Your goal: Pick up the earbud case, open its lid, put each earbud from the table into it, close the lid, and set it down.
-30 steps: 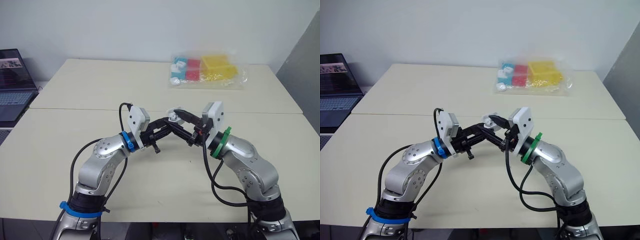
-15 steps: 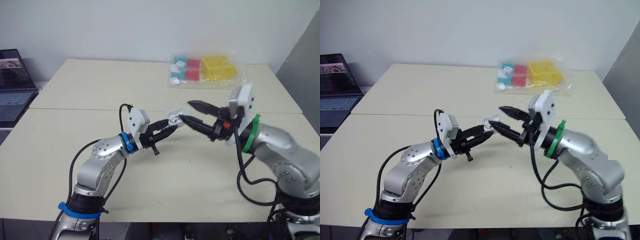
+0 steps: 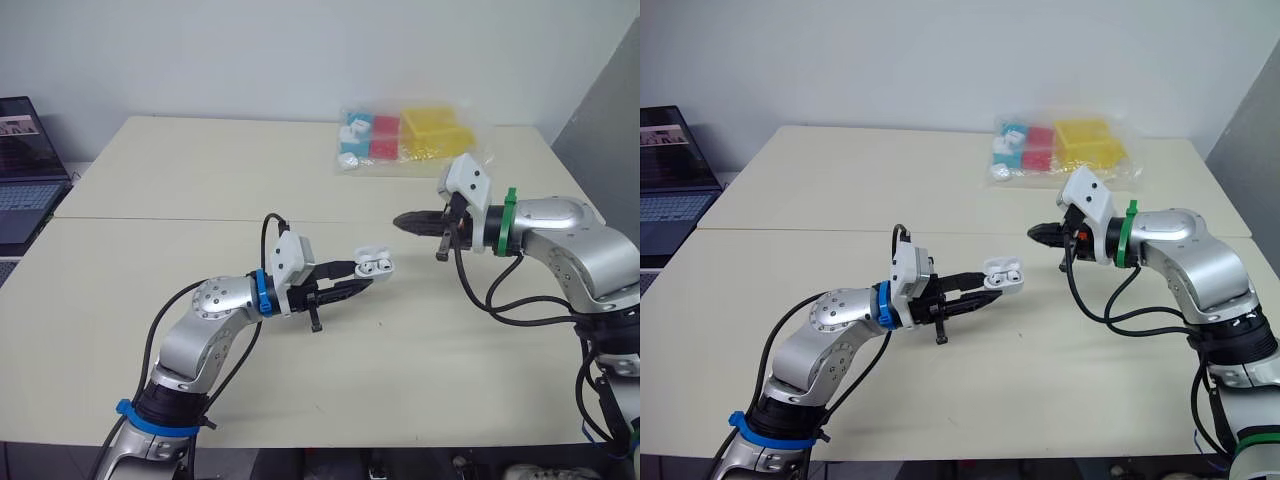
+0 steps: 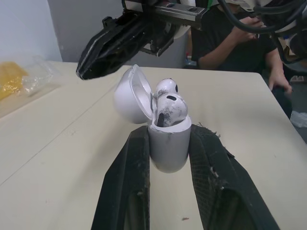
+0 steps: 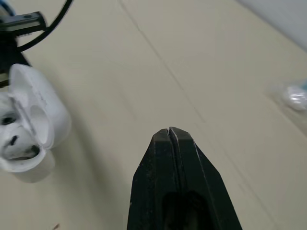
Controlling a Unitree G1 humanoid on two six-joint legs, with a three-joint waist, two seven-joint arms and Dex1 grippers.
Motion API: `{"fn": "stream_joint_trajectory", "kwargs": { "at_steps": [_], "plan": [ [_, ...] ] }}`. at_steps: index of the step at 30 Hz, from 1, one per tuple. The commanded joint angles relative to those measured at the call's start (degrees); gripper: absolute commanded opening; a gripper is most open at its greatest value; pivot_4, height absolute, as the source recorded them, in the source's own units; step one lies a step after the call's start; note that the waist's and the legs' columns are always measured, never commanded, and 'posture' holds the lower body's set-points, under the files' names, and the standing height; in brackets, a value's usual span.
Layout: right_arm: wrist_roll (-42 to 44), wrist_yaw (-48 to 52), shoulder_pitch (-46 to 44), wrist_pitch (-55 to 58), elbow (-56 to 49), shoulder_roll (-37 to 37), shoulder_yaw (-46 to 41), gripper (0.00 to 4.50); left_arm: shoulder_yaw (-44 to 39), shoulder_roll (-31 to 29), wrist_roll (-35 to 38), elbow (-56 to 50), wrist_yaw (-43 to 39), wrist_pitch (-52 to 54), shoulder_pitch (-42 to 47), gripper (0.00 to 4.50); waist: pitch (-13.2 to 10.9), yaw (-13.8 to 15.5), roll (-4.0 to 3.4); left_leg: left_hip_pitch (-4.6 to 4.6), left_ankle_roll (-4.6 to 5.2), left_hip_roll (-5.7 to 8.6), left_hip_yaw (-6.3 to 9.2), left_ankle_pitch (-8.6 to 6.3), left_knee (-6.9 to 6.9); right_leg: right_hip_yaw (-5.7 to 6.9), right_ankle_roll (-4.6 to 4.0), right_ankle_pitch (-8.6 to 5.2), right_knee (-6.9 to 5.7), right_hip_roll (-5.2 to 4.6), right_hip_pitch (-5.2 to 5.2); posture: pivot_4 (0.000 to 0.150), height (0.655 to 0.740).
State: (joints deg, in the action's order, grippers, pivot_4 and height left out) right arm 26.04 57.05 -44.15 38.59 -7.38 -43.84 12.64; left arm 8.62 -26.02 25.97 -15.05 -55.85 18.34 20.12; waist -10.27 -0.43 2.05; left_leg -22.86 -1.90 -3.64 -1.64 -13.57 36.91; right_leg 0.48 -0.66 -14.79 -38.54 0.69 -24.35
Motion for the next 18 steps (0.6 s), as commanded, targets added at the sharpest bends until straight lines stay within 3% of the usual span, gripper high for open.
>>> {"fn": "stream_joint_trajectory", "kwargs": {
  "at_steps": [1,18],
  "plan": [
    [1.04,5.33,-2.59,-0.04,0.02,0.05,-0.21,0.00,0.24,-0.45,0.63,-2.28,-1.00,-0.38,0.12,0.79,0.00,0.04,0.00,-0.01,0.00,0.00,0.01,0.00,0.00,0.02,0.00,0.00,0.00,0.00,0.00,0.150,0.7400],
    [3.72,14.73,-1.91,4.76,-5.02,0.39,0.46,0.00,0.81,-0.71,-0.28,-2.50,-2.01,-1.11,-0.32,0.79,-0.01,0.12,-0.02,0.03,0.00,-0.01,0.03,0.00,0.04,0.04,0.00,0.00,-0.09,-0.01,0.00,0.150,0.7400]
  ]
}}
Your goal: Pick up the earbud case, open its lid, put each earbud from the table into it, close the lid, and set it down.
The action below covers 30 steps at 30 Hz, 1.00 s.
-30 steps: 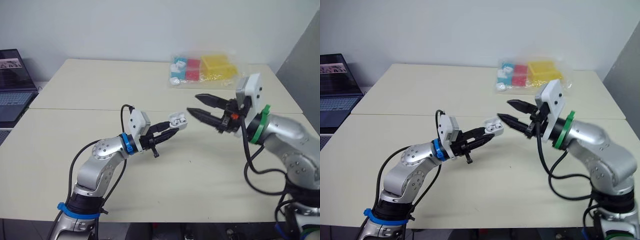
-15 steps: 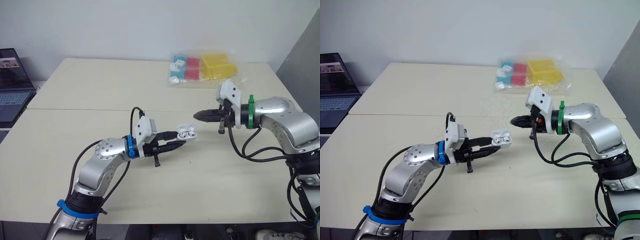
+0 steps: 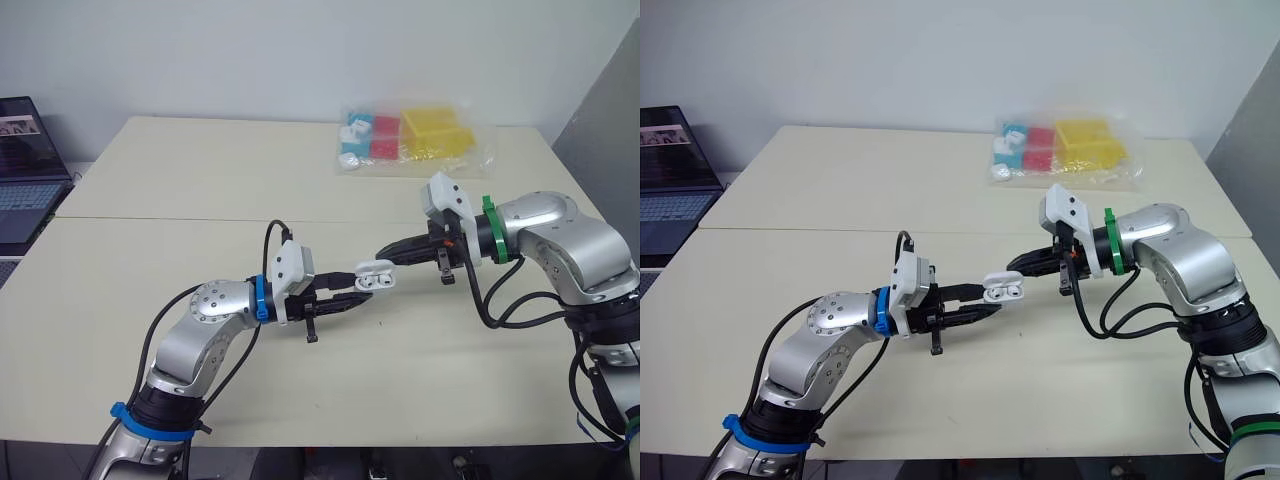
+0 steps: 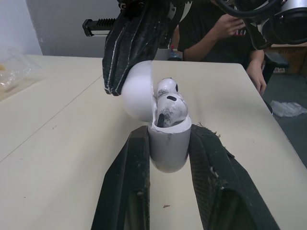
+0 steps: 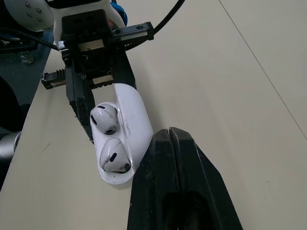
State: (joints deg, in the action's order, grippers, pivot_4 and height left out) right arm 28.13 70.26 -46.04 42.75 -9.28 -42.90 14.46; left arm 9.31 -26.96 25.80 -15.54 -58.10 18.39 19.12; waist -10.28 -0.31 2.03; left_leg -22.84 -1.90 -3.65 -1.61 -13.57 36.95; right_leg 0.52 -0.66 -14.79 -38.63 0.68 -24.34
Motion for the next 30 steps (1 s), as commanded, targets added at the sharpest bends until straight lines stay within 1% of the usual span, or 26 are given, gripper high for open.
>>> {"fn": "stream_joint_trajectory", "kwargs": {
  "at_steps": [1,9,14,21,23,26,30],
  "plan": [
    [1.91,1.95,0.33,0.90,-3.71,-0.91,-1.30,0.00,0.10,0.31,-0.25,-1.81,0.31,-1.29,0.78,0.79,0.00,0.01,0.00,0.00,0.00,0.00,0.00,0.00,0.00,0.00,0.00,0.00,0.00,0.00,0.00,0.150,0.7400],
    [2.33,2.42,2.44,1.86,-6.24,-1.63,-1.23,0.00,-0.21,0.98,-0.62,-1.18,1.16,-1.44,1.21,0.79,0.00,0.03,0.00,0.02,0.00,0.00,0.00,0.00,0.00,0.00,0.00,0.00,-0.02,0.00,0.00,0.150,0.7400],
    [1.16,2.10,5.16,0.69,-7.86,-2.15,-0.12,0.00,-0.62,1.46,-0.44,-1.13,1.61,-1.08,1.28,0.79,0.00,0.03,0.00,0.02,0.00,0.01,-0.01,0.00,0.01,-0.01,0.00,0.00,-0.03,0.00,0.00,0.150,0.7400],
    [0.03,1.18,6.71,-0.24,-8.48,-2.07,-0.10,0.00,-0.87,1.60,0.07,-1.10,1.91,-0.15,1.32,0.79,0.00,-0.04,0.00,0.04,0.00,0.01,-0.01,0.00,0.03,-0.02,0.00,0.00,-0.09,0.00,0.01,0.150,0.7400],
    [0.08,0.41,7.27,-0.38,-9.12,-2.34,-0.95,0.00,-1.58,1.79,1.58,-0.80,2.77,2.48,1.43,0.79,0.00,-0.03,0.00,0.05,0.00,0.00,0.00,0.00,0.02,0.00,0.00,0.00,-0.10,0.00,0.01,0.150,0.7400],
    [0.12,-0.56,9.13,-1.08,-10.91,-3.65,-2.75,0.00,-2.49,1.17,4.92,-0.32,4.56,10.20,1.72,0.79,0.00,0.01,0.00,0.04,0.00,0.00,0.04,0.00,0.02,0.03,0.00,0.00,-0.11,0.01,0.01,0.150,0.7400],
    [-0.61,-2.11,14.85,-3.75,-15.09,-6.50,-5.83,0.00,-1.68,-0.94,6.40,1.90,5.50,19.81,1.69,0.79,0.00,0.02,0.00,0.04,0.00,0.02,0.03,0.00,0.02,0.02,0.01,0.00,-0.08,0.00,0.02,0.150,0.7400]
  ]
}}
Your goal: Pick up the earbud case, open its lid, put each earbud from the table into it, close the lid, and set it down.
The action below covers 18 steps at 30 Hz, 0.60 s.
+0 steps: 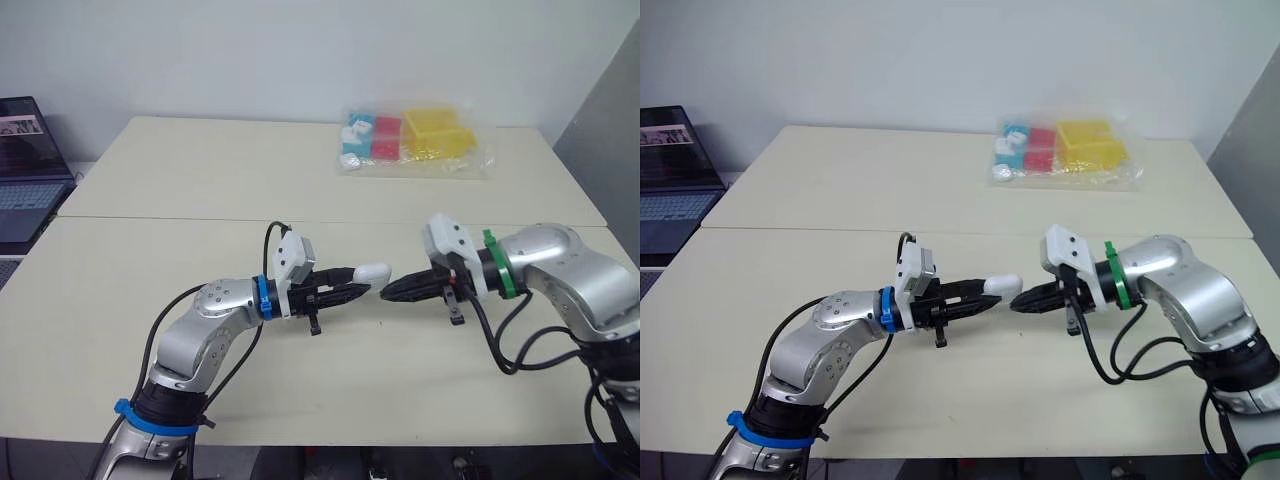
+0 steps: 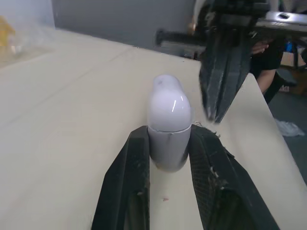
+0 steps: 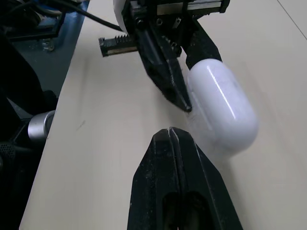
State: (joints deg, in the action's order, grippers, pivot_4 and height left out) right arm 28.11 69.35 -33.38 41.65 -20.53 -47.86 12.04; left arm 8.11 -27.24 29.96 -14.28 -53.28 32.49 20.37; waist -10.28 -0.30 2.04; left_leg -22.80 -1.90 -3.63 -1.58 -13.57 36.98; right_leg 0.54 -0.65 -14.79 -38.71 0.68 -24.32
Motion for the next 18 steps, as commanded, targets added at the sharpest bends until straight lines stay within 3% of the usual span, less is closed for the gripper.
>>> {"fn": "stream_joint_trajectory", "kwargs": {
  "at_steps": [1,5,8,18],
  "plan": [
    [-0.78,-1.50,3.15,-3.35,-4.56,-1.91,-3.74,0.00,-0.61,-0.76,3.04,0.87,0.96,7.66,0.54,0.79,0.00,0.01,0.00,0.00,0.00,0.00,0.00,0.00,0.00,0.00,0.00,0.00,0.00,0.00,0.00,0.150,0.7400],
    [-4.51,-6.01,7.81,-8.48,-6.80,-1.01,-4.27,0.00,-2.91,1.90,6.03,4.99,4.67,14.94,2.21,0.79,0.00,0.02,0.00,0.02,0.00,0.00,0.01,0.00,0.02,0.01,0.00,0.00,-0.02,0.00,0.01,0.150,0.7400],
    [-11.23,-13.09,11.86,-10.75,-9.94,0.66,-1.19,0.00,-7.35,5.31,8.44,15.19,10.31,23.70,6.15,0.79,0.00,0.04,0.02,0.05,0.00,0.00,0.08,0.01,0.06,0.07,0.00,0.00,-0.11,0.01,0.03,0.150,0.7400],
    [-10.01,-12.65,10.79,-8.55,-10.33,1.03,-1.43,0.00,-5.79,4.11,6.78,20.35,10.16,29.80,8.73,0.79,0.00,-0.64,0.02,0.11,-0.02,0.02,0.05,0.02,0.04,0.01,0.00,0.00,-0.16,0.00,0.06,0.150,0.7400]
  ]
}}
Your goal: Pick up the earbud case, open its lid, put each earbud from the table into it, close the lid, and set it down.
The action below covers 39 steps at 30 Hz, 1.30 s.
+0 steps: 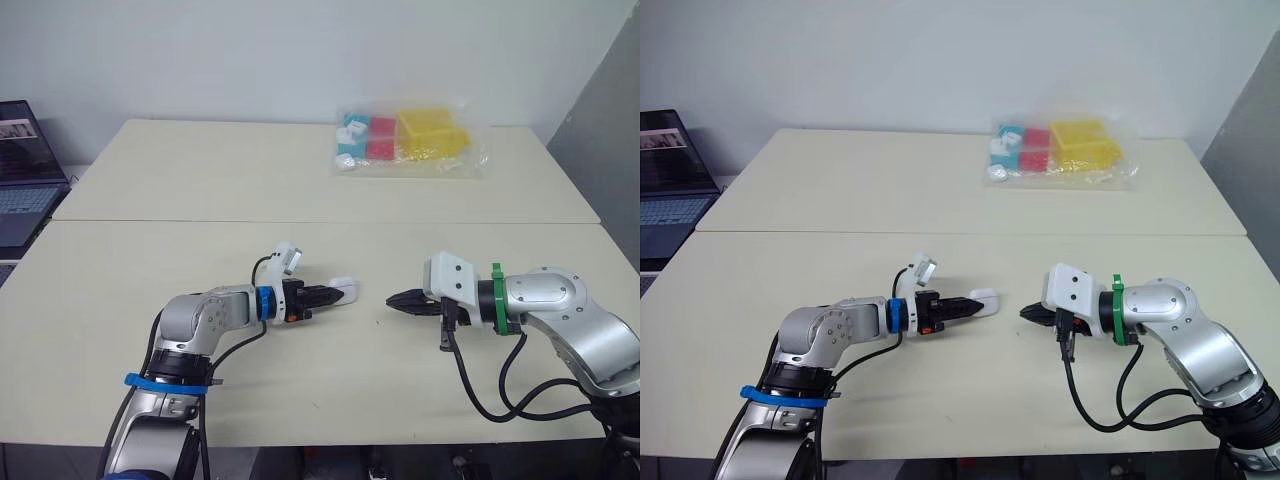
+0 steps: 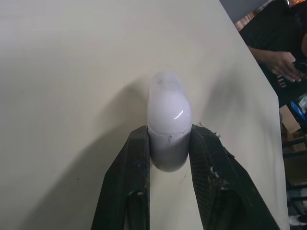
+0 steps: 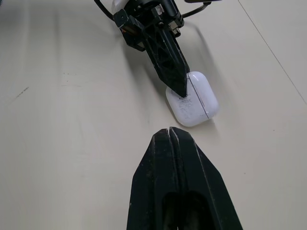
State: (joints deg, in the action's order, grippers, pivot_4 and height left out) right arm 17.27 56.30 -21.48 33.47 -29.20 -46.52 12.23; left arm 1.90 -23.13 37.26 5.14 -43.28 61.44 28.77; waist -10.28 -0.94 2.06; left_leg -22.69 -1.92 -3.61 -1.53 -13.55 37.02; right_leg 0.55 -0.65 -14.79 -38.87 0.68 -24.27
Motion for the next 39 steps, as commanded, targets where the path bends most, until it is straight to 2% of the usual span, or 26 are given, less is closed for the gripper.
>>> {"fn": "stream_joint_trajectory", "kwargs": {
  "at_steps": [1,3,4,5,8,13,16,19,27,31,35,39],
  "plan": [
    [0.91,0.61,-1.12,-0.22,-1.65,-0.49,-1.58,0.00,0.37,0.08,-0.71,1.35,0.22,0.80,0.61,0.79,0.00,0.00,0.00,0.00,0.00,0.00,0.00,0.00,0.00,0.00,0.00,0.00,0.00,0.00,0.00,0.150,0.7400],
    [2.15,1.78,-0.81,0.57,-2.05,-1.14,-1.83,0.00,0.34,-0.46,-1.99,2.52,1.15,0.67,1.11,1.52,0.00,0.02,0.00,0.06,0.00,0.01,0.01,0.00,0.01,0.01,0.00,0.00,0.00,0.00,0.06,0.150,0.7400],
    [2.51,2.10,-0.72,0.81,-2.15,-1.32,-1.91,0.00,0.34,-0.61,-2.39,2.86,1.37,0.65,1.26,1.68,0.00,-0.01,0.00,0.08,0.00,0.01,0.01,0.00,0.01,0.01,0.00,0.00,0.00,0.00,0.08,0.150,0.7400],
    [2.83,2.29,-0.25,1.10,-2.47,-1.60,-1.98,0.00,0.47,-1.33,-3.28,2.82,1.51,0.05,1.09,2.04,0.00,-0.02,0.00,0.12,0.00,0.01,-0.01,0.00,0.01,-0.01,0.00,0.00,-0.01,-0.01,0.10,0.150,0.7400],
    [3.98,4.11,1.00,1.73,-3.41,-3.71,-2.14,0.00,5.11,-8.15,-10.12,-2.03,-1.28,-8.93,-1.62,2.97,0.01,-0.25,0.00,0.20,0.00,-0.01,0.00,0.00,-0.02,-0.02,0.00,0.00,-0.02,-0.01,0.15,0.150,0.7400],
    [5.87,5.00,0.51,2.54,-2.98,-5.05,-3.93,0.00,4.93,-16.32,-13.12,-11.34,-4.81,-18.28,-7.98,4.46,0.01,-1.11,-0.01,0.49,0.00,-0.10,-0.02,0.00,-0.14,-0.20,-0.04,0.01,-0.10,-0.03,0.17,0.150,0.7400],
    [5.46,6.27,-0.92,0.88,-1.23,-5.96,-4.85,0.55,1.72,-23.00,-14.68,-18.02,-8.82,-26.08,-15.19,4.50,0.00,-1.02,-0.01,0.56,0.00,-0.16,-0.02,-0.01,-0.24,-0.18,-0.16,-0.06,-0.12,-0.03,0.14,0.150,0.7400],
    [5.41,7.33,-1.98,-0.32,0.13,-6.73,-5.88,1.55,-2.12,-25.85,-14.20,-20.65,-10.59,-30.09,-19.20,4.50,-0.03,-0.68,-0.04,0.49,-0.01,-0.15,-0.06,-0.01,-0.28,-0.07,-0.33,-0.15,-0.11,-0.13,0.12,0.150,0.7400],
    [8.29,13.03,-5.37,-2.67,2.62,-12.00,-11.98,4.45,-16.97,-29.07,-5.70,-27.85,-17.78,-34.07,-25.12,4.50,-0.05,0.19,-0.05,-0.03,-0.02,-0.03,-0.13,-0.02,-0.19,0.03,-0.28,-0.16,0.10,-0.35,-0.12,0.150,0.7400],
    [10.02,15.97,-4.32,-2.85,2.55,-15.20,-14.34,4.45,-19.37,-29.49,-5.97,-31.32,-17.54,-35.89,-26.84,4.50,-0.06,0.61,-0.07,0.00,-0.02,-0.03,-0.12,-0.02,-0.24,0.06,-0.30,-0.17,0.15,-0.34,-0.10,0.150,0.7400],
    [10.40,15.58,-3.75,-3.26,3.11,-14.96,-15.15,4.45,-19.02,-31.28,-9.09,-34.31,-13.49,-32.05,-29.56,4.50,-0.08,0.58,-0.09,0.05,-0.02,-0.07,-0.13,-0.02,-0.23,0.03,-0.30,-0.17,0.10,-0.33,-0.09,0.150,0.7400],
    [9.55,15.23,-4.31,-3.96,3.58,-14.04,-13.75,4.45,-18.38,-29.64,-11.59,-31.15,-11.63,-35.24,-29.30,4.50,-0.09,0.66,-0.11,0.12,-0.02,-0.07,-0.11,-0.02,-0.22,0.05,-0.31,-0.18,0.00,-0.32,-0.09,0.150,0.7400]
  ]
}}
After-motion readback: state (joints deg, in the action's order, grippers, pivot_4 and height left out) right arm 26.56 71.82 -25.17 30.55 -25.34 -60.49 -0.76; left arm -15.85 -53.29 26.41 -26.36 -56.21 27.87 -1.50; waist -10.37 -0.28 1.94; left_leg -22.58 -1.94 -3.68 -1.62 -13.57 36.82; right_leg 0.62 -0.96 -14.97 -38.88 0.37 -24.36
